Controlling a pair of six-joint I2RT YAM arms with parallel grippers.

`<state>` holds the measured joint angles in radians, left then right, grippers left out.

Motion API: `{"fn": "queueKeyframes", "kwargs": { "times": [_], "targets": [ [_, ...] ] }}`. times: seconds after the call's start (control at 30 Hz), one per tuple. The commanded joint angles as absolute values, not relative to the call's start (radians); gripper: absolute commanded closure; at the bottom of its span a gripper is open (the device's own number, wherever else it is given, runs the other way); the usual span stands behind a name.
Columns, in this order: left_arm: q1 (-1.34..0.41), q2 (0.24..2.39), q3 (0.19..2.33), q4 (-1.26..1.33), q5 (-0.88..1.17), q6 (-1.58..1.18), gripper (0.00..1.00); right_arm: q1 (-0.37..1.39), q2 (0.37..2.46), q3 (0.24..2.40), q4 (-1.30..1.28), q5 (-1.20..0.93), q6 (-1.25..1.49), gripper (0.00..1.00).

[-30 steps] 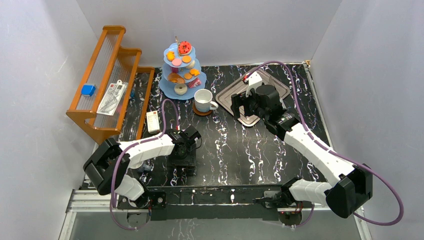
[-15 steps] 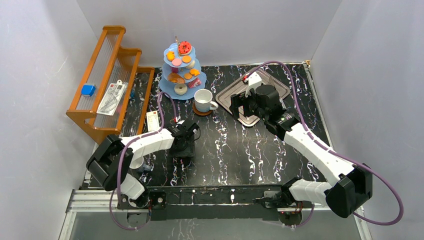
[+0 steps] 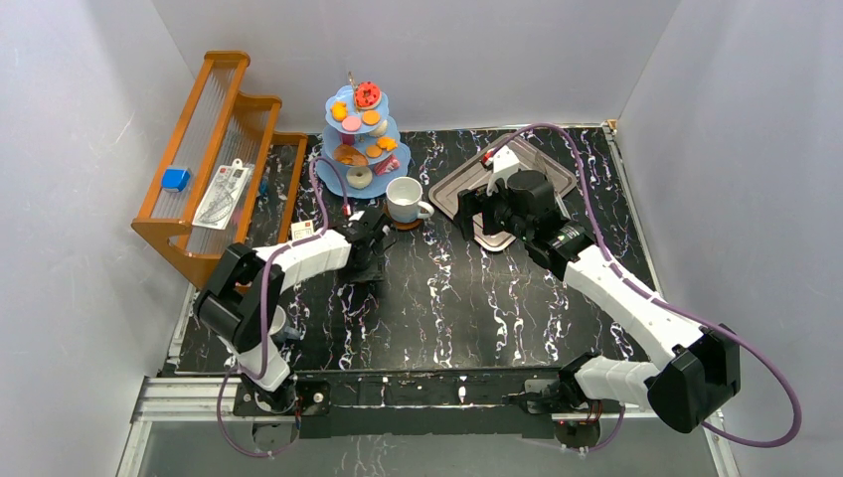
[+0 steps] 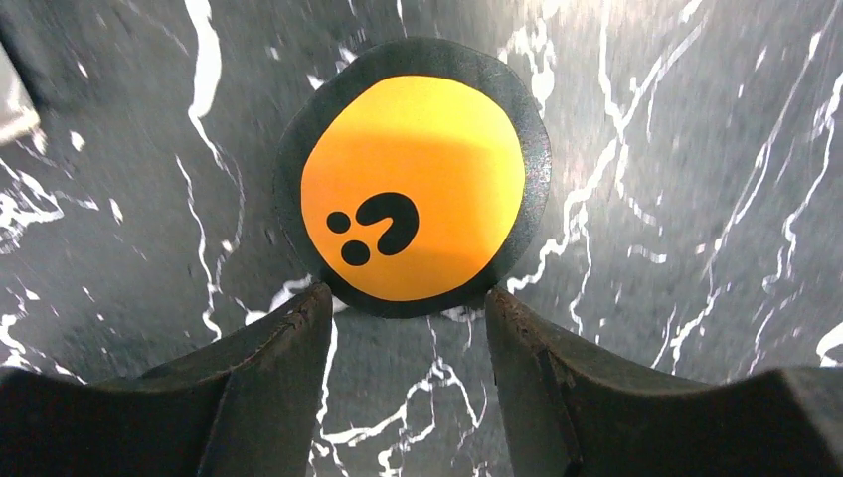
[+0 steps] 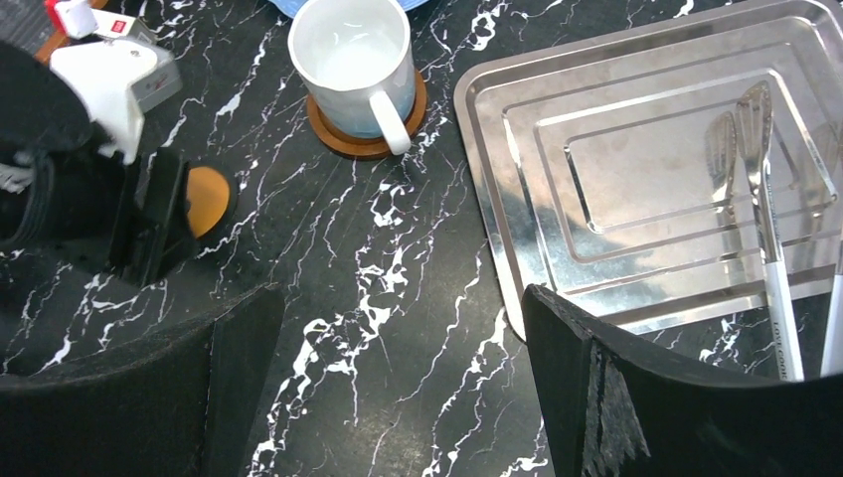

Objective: Serve the afternoon tea

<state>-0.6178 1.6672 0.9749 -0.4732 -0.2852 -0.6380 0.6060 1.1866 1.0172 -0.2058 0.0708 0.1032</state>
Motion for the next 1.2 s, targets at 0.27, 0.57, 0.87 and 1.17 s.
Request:
{"fn": "queueKeyframes", "kwargs": {
  "times": [0.27,0.57,0.87,1.17],
  "targets": [
    [-0.454,1.879,1.16,-0.486,-0.36,-0.526,0.47,0.604,1.12,0.986,-0.131,0.015,0.13,0.01],
    [-0.394,1.957,1.26,-0.492,-0.329,-0.499,0.48,0.604,1.109,0.984,-0.139,0.006,0.143,0.01],
    [-0.395,1.744,1.194,-0.58,-0.274,-0.486,0.39,0.604,1.095,0.971,-0.152,-0.006,0.143,0.01],
    [-0.397,1.614,1.039,-0.595,-0.196,-0.517,0.43,0.604,1.097,0.961,-0.154,-0.005,0.138,0.01]
  ]
}}
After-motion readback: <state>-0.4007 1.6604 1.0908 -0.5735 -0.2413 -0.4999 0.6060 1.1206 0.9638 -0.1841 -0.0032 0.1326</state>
